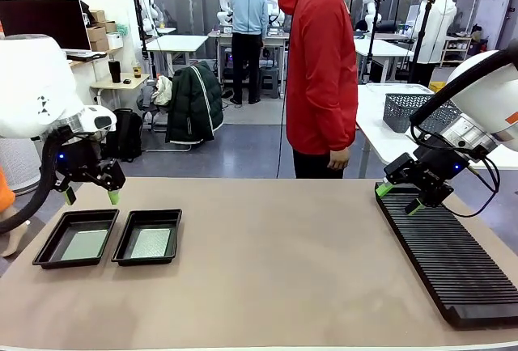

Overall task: Inspect and transfer BCBs to ESD trays.
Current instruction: Pick up the ESD tray and place it on the left side of the table.

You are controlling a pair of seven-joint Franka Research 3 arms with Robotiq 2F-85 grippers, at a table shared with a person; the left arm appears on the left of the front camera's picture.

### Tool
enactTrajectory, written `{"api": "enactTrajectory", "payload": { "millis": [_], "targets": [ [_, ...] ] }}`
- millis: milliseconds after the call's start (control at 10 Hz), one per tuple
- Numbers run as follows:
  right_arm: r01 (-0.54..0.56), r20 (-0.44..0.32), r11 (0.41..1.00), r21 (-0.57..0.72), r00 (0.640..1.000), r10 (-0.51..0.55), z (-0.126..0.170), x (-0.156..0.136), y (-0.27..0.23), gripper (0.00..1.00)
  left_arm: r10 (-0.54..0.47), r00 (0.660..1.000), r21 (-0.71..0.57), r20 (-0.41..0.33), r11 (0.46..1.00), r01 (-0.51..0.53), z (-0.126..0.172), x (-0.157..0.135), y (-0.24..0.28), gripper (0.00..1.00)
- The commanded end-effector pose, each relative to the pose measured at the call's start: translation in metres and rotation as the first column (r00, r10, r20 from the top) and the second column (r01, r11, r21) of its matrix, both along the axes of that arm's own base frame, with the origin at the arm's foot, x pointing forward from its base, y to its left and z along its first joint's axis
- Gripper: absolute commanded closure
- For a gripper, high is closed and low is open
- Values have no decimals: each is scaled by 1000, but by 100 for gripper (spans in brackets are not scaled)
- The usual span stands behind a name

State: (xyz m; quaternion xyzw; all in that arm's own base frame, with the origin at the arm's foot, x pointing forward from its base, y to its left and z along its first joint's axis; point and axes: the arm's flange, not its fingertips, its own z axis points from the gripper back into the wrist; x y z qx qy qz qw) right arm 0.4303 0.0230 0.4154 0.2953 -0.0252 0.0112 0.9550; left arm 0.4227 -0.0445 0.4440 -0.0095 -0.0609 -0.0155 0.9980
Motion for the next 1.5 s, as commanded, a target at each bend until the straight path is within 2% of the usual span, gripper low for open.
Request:
{"api": "enactTrajectory", "payload": {
  "millis": [0, 100, 200, 300, 1400],
  "targets": [
    [24, -3, 1000, -4, 1000, -24, 0, 0, 2, 0, 16, 1000, 48, -25, 999, -14, 11, 3, -3, 0],
    [24, -3, 1000, -4, 1000, -24, 0, 0, 2, 0, 15, 999, 54, -33, 998, -13, 12, 4, -5, 0],
    [24, -3, 1000, -4, 1000, -24, 0, 0, 2, 0, 2, 997, 35, -75, 999, 1, 13, 6, -5, 0],
    [24, -3, 1000, -4, 1000, -24, 0, 0, 2, 0, -5, 1000, 21, -20, 1000, 5, 9, 1, -3, 0],
    [24, -3, 1000, -4, 1000, -24, 0, 0, 2, 0, -5, 1000, 21, -20, 1000, 5, 9, 1, -3, 0]
  ]
}}
